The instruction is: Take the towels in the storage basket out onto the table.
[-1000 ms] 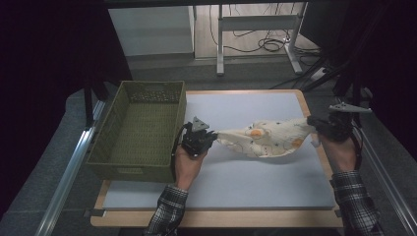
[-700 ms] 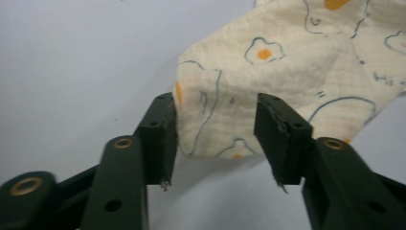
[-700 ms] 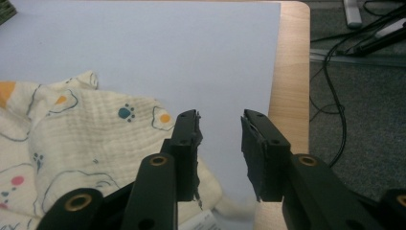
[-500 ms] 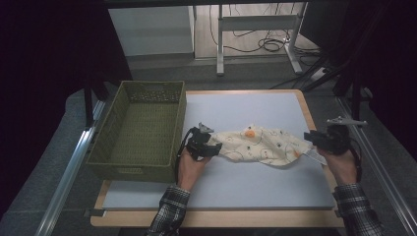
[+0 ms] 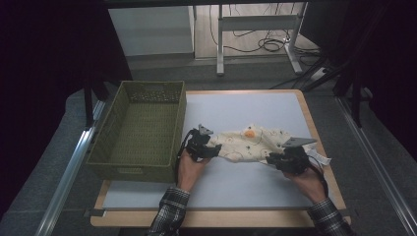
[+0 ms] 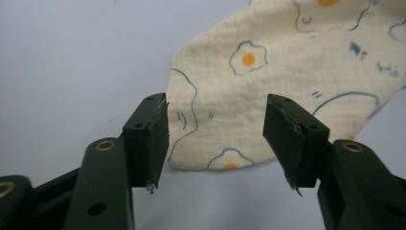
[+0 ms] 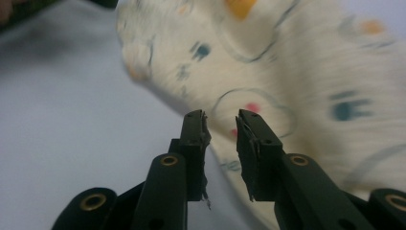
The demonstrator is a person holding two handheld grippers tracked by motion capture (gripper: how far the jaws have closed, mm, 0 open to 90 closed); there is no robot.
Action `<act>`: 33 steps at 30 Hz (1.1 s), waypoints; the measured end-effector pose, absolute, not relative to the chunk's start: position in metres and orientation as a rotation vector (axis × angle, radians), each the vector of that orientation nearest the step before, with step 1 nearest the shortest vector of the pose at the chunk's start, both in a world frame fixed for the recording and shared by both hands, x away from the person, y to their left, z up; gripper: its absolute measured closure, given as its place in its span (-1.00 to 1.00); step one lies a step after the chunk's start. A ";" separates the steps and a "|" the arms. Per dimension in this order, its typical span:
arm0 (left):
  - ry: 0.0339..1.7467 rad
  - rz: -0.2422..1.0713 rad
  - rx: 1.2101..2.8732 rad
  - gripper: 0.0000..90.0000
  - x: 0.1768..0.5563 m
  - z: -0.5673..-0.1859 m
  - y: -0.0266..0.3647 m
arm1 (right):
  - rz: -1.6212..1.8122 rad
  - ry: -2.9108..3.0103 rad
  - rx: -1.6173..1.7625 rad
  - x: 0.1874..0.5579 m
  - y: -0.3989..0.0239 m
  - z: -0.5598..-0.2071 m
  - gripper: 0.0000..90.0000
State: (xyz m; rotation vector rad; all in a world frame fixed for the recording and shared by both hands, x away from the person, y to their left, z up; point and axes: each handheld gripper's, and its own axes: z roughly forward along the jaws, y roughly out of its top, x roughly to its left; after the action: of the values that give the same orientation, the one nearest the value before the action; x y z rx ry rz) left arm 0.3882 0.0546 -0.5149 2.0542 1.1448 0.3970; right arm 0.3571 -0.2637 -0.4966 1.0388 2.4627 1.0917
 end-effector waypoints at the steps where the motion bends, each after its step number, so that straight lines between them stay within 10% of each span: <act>1: 1.145 0.404 2.060 0.00 0.389 -0.517 0.054 | 1.060 2.490 1.018 0.357 -0.258 -0.504 0.64; 9: 1.187 0.434 2.094 0.05 0.402 -0.535 0.052 | 0.969 2.441 0.969 0.366 -0.248 -0.522 0.59; 15: 1.143 0.391 2.069 0.88 0.401 -0.536 0.049 | 0.971 2.430 1.010 0.368 -0.248 -0.522 0.99; 33: 1.083 0.395 2.060 0.91 0.349 -0.508 0.064 | 1.050 2.399 1.029 0.307 -0.323 -0.485 0.99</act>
State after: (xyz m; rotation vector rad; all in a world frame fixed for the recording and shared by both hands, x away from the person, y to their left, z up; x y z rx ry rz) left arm 0.3488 0.0638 -0.5079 2.0605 1.0827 0.3953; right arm 0.3068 -0.3227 -0.4848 1.0291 2.3986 1.0500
